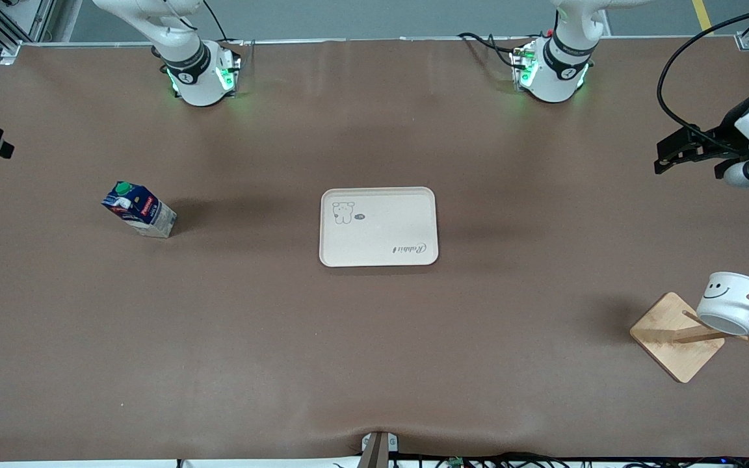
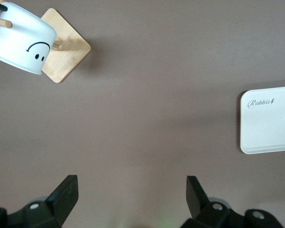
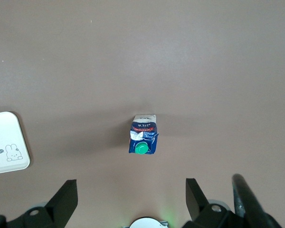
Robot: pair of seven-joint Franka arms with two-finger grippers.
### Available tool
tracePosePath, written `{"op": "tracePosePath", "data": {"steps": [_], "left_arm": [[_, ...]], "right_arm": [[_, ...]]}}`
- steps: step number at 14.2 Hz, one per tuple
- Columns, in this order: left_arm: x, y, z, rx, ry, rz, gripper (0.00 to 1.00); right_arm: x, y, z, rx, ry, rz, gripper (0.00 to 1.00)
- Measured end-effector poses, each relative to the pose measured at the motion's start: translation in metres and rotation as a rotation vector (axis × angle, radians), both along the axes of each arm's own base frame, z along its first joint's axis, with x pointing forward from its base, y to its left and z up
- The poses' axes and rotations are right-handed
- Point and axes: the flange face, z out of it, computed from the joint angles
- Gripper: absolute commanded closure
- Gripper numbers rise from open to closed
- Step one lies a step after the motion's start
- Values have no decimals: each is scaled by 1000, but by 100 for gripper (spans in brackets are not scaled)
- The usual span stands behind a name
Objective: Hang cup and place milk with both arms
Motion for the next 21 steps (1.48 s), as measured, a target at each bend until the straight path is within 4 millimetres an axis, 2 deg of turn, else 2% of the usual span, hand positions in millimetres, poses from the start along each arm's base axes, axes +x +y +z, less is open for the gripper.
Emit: {"op": "tracePosePath", "data": {"steps": [5, 8, 21], "left_arm": [[-6, -6, 2, 7, -1, 20, 0], [-7, -13, 1, 13, 2, 8, 0], [-7, -12, 1, 19, 0, 12, 0]], "right_arm": [[-36, 8, -12, 0, -39, 12, 0], [-35, 4, -11, 0, -55, 6, 0], [-33, 1, -13, 0, -58, 0, 0]]}}
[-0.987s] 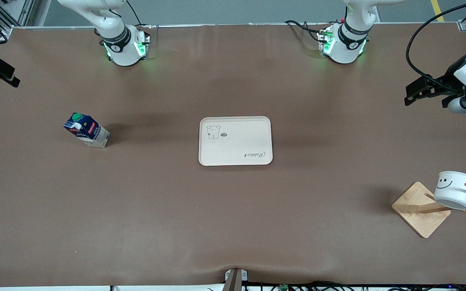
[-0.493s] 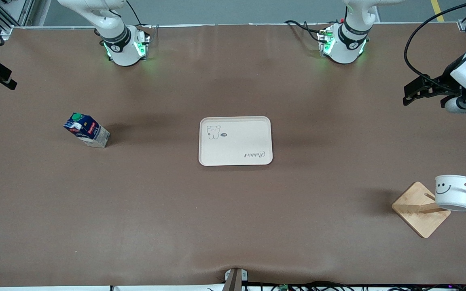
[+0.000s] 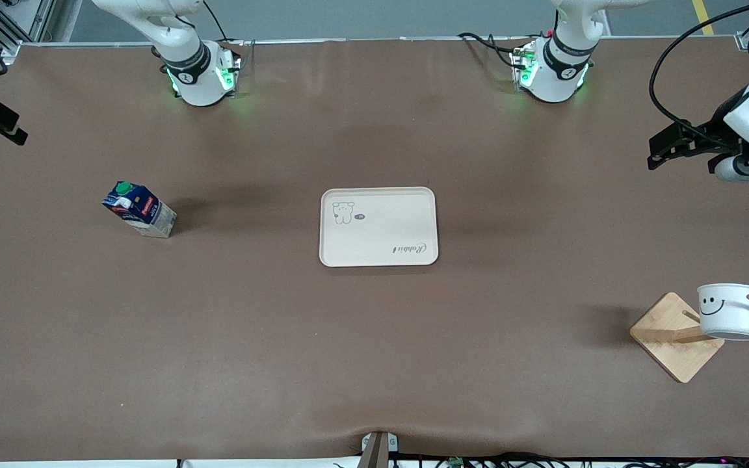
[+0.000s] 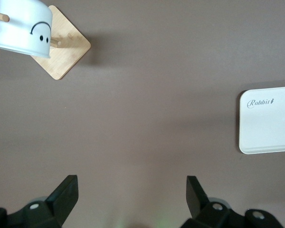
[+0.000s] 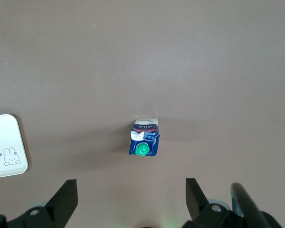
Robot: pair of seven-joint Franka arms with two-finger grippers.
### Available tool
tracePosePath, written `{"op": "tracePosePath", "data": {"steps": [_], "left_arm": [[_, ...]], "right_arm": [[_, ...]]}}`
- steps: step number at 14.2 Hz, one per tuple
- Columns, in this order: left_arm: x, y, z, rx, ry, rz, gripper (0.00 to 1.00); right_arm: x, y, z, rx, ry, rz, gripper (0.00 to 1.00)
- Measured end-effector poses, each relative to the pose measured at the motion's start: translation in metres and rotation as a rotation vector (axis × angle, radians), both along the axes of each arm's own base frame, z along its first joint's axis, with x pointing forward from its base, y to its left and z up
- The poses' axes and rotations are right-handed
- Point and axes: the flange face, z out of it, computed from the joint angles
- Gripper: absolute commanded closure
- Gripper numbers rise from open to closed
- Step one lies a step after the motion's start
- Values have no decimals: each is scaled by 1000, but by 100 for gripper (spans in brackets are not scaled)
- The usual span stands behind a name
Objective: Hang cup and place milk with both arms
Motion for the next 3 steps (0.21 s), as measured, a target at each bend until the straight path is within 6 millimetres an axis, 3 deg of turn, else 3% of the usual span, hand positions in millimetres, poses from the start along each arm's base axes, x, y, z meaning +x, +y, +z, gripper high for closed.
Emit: {"op": "tracePosePath", "data": {"steps": [3], "left_arm": [[0, 0, 0, 1, 0, 35, 0]], "right_arm": [[0, 0, 0, 0, 0, 0, 0]]}}
